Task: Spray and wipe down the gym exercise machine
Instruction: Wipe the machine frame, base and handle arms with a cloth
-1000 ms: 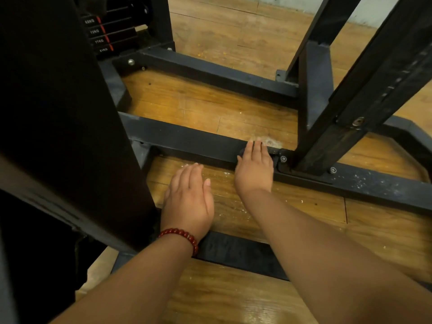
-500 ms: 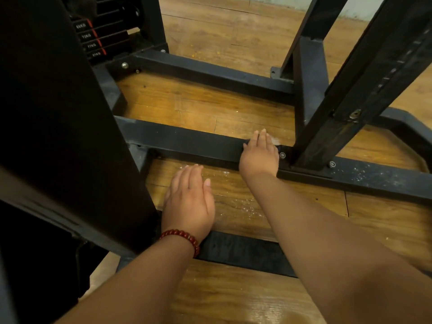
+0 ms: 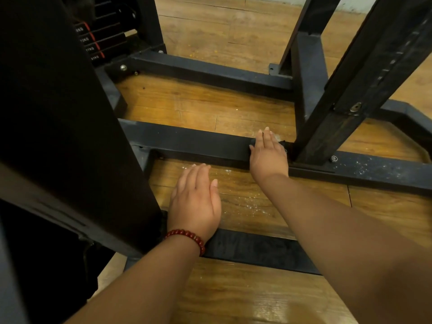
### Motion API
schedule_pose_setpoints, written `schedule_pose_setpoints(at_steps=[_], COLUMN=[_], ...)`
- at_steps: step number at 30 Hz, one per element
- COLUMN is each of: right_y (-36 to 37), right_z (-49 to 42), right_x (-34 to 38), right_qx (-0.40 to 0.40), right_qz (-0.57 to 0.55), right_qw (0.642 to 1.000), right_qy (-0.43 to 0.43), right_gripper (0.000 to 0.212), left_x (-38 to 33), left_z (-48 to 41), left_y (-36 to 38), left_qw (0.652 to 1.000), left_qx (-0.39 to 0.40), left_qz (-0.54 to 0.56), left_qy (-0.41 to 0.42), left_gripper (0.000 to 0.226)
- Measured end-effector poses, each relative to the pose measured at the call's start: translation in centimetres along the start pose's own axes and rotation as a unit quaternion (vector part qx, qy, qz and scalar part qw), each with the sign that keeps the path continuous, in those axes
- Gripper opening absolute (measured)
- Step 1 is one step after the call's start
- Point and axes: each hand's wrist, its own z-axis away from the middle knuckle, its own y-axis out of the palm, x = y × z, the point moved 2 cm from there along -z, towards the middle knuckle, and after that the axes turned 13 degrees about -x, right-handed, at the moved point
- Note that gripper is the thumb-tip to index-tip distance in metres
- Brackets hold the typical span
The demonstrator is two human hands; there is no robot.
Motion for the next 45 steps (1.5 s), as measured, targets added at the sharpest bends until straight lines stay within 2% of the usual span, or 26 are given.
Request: schedule_pose_setpoints(at_steps=[8,14,18,20,22,26,31,33,40,43,45], right_y=[-0.4,-0.3,-1.4,-2.6,-4.0,-7.2,-11.6,-13.1,-17.3,-18.7,-19.0], right_z=[3.7,2.5,5.0,5.6,6.0,7.7,10.2,10.9,13.1,14.0,14.8], right_x=[-2.6,-1.2,-4.3,-5.8,-6.8,-8.6,-10.7,-11.6,-13.5,-14.3,-15.1], right_qx=[0.020,0.005,0.025,0.047,0.047,-0.065,-0.119,-0.122,-0.105,-0.118,-0.126], right_qz=[0.021,0.024,0.087,0.102,0.103,0.061,0.050,0.050,0.027,-0.005,-0.009], right_qw=[0.994,0.997,0.973,0.959,0.948,0.905,0.859,0.850,0.859,0.871,0.884], right_qy=[-0.102,-0.072,-0.215,-0.262,-0.297,-0.416,-0.496,-0.509,-0.501,-0.477,-0.449], right_gripper=[0.058,0.056,0.080,0.083,0.081,0.072,0.053,0.040,0.037,0.063,0.072], left_x=[-0.2,-0.2,-0.4,-0.6,-0.8,-1.2,-2.2,-4.0,-9.6,-10.3,-10.8], left_z=[-0.1,0.0,0.1,0.2,0.3,0.7,2.2,3.2,5.2,6.1,6.4], left_y=[-0.1,-0.1,-0.2,-0.3,-0.3,-0.3,-0.4,-0.5,-2.4,-3.0,-3.4], left_qw=[1.000,1.000,0.999,0.998,0.996,0.985,0.952,0.935,0.911,0.903,0.897], left_qx=[0.010,0.013,0.013,0.012,0.013,0.008,-0.007,-0.014,-0.037,-0.033,-0.034], left_qz=[-0.003,-0.008,-0.004,-0.007,-0.015,-0.026,-0.044,-0.034,0.006,-0.001,-0.011], left_qy=[0.006,0.026,0.040,0.057,0.086,0.169,0.303,0.353,0.410,0.429,0.441], left_gripper=[0.051,0.052,0.051,0.051,0.051,0.046,0.042,0.041,0.040,0.039,0.038])
